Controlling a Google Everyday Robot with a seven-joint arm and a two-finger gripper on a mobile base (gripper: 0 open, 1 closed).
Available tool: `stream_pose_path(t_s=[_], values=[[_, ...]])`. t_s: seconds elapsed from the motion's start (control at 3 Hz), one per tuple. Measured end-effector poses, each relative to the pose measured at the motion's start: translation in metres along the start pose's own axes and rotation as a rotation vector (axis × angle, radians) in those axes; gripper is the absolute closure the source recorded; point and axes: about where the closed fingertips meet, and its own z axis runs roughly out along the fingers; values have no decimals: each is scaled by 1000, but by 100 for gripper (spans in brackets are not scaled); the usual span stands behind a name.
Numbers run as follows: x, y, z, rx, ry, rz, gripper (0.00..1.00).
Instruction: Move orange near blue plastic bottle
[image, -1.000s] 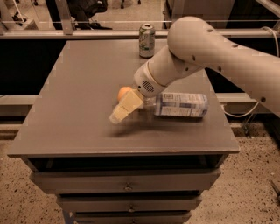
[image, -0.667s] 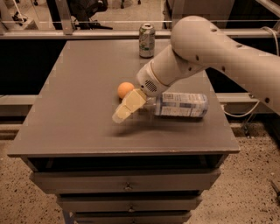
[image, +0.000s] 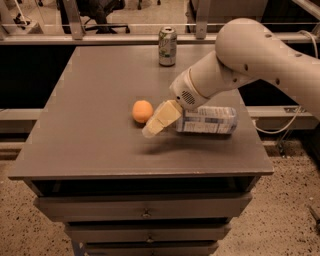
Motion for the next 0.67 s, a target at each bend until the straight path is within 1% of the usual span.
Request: stream_pose_path(t_s=[0.33, 0.67], values=[[15, -17, -25, 46, -40, 21, 0], [15, -42, -59, 113, -142, 38, 0]])
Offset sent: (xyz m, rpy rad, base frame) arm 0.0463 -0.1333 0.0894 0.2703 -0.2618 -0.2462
